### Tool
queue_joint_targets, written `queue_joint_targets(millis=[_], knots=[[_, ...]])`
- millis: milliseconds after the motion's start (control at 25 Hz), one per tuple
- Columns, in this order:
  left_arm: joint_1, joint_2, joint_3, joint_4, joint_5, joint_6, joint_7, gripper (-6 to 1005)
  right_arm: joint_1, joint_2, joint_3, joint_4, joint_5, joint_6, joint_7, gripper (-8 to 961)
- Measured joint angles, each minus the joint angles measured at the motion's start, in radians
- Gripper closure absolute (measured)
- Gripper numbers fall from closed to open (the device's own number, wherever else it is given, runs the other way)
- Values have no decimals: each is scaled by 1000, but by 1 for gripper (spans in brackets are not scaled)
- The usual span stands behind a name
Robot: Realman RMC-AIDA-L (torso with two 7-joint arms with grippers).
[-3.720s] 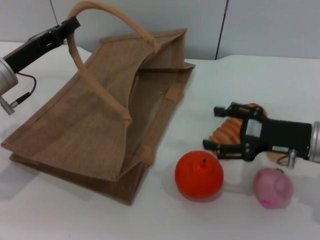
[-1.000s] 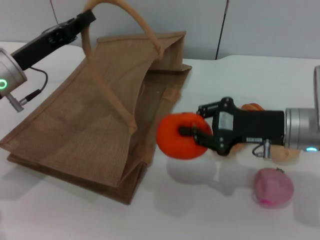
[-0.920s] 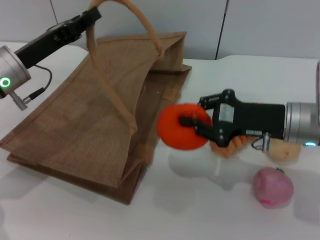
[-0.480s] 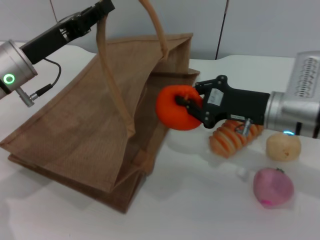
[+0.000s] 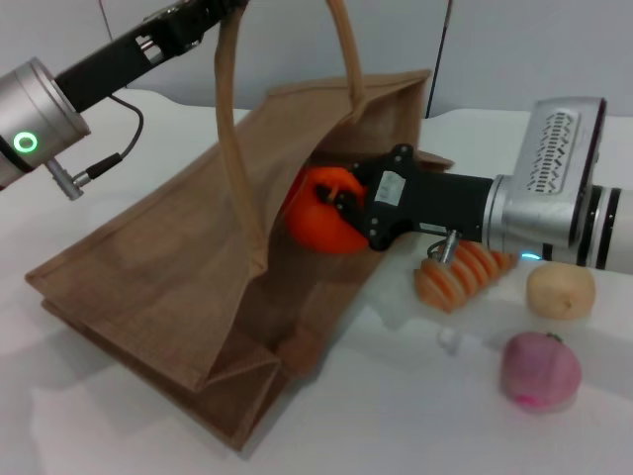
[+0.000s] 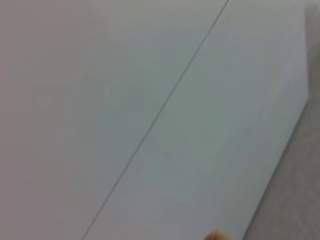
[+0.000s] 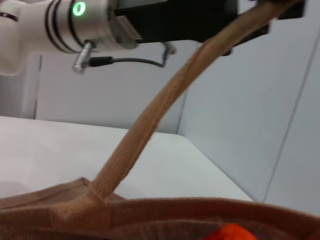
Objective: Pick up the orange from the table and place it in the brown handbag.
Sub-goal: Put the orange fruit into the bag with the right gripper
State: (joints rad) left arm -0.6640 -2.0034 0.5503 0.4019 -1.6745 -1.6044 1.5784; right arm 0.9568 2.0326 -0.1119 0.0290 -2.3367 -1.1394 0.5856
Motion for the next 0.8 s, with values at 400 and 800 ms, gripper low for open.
queue_joint_targets(millis=[400,800], knots=[[-22,-4,-1,0,-4,-55,-23,870,39,4,-1,60,-4,74,-50,876],[-29,-12,-12,4,-9,-107,-34,871,61,9,53,103,1,259,-72,882]])
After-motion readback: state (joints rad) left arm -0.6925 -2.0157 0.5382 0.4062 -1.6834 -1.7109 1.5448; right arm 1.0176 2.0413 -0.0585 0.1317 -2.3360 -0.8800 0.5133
